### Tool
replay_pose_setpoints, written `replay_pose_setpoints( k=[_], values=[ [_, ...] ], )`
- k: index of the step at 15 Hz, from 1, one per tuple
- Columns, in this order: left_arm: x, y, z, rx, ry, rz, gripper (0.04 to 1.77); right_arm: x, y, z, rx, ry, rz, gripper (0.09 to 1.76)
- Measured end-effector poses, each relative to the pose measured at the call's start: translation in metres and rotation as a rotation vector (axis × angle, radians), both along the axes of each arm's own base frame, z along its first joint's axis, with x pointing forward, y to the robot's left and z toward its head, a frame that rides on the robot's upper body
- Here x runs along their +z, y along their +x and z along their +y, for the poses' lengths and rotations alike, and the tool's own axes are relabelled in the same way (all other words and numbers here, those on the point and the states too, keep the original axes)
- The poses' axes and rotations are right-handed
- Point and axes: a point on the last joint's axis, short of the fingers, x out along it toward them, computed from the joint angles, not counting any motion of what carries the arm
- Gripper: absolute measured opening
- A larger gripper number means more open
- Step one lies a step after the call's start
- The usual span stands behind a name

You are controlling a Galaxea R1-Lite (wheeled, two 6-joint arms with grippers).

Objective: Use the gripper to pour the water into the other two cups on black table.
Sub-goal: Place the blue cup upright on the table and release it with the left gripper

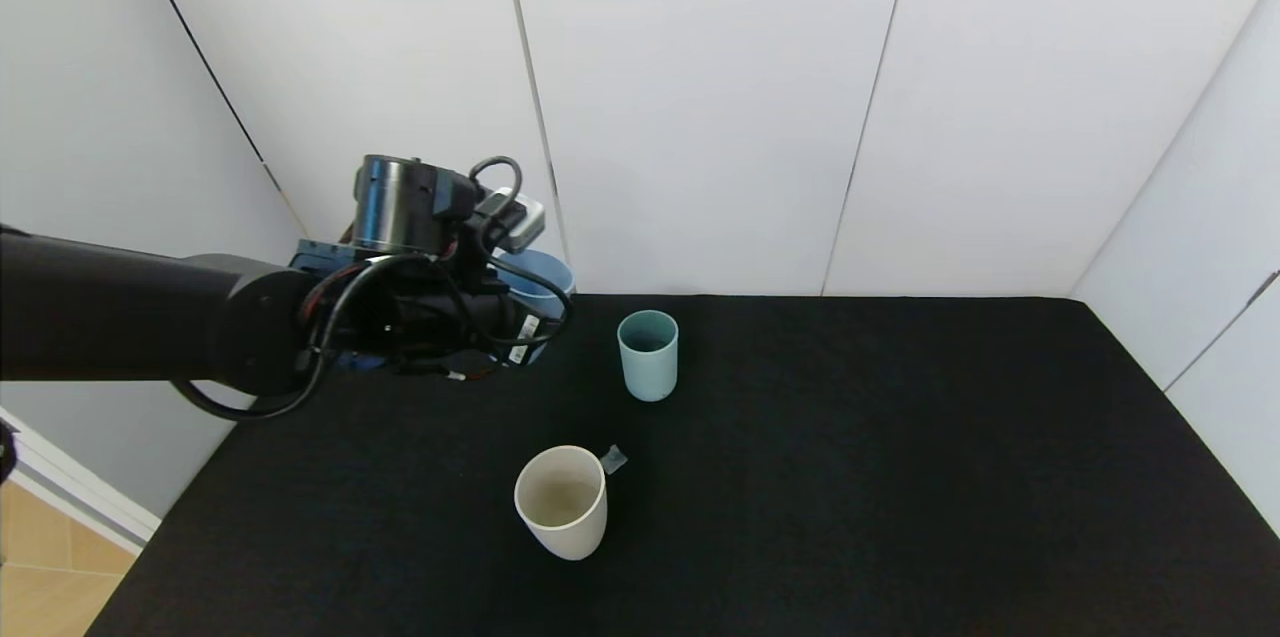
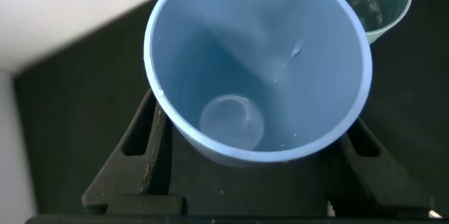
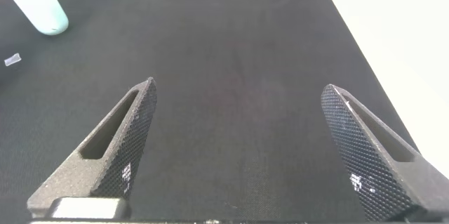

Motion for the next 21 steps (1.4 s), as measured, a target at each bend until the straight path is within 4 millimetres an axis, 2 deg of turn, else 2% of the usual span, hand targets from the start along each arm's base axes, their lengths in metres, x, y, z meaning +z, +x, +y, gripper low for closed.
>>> replay_pose_setpoints(
  k=[3,5,9,12,15,21],
  values=[
    [0.002,-0.012,0.028,0.02,-0.149,-0.035,1.19,0.0,0.0,0.0,0.0,0.0,0.0,1.71],
    [0.001,-0.019,0.045,0.039,-0.201,-0.119,1.19,0.0,0.0,0.0,0.0,0.0,0.0,1.71],
    [-0.008,-0.026,0.061,0.095,-0.309,-0.212,1.19,0.0,0.0,0.0,0.0,0.001,0.0,1.71],
    [-0.012,-0.016,0.065,0.133,-0.357,-0.206,1.19,0.0,0.0,0.0,0.0,0.0,0.0,1.71],
    [-0.024,0.002,0.064,0.152,-0.4,-0.202,1.19,0.0,0.0,0.0,0.0,0.0,0.0,1.71],
    [-0.075,0.034,0.058,0.163,-0.385,-0.133,1.19,0.0,0.0,0.0,0.0,0.0,0.0,1.71]
  ],
)
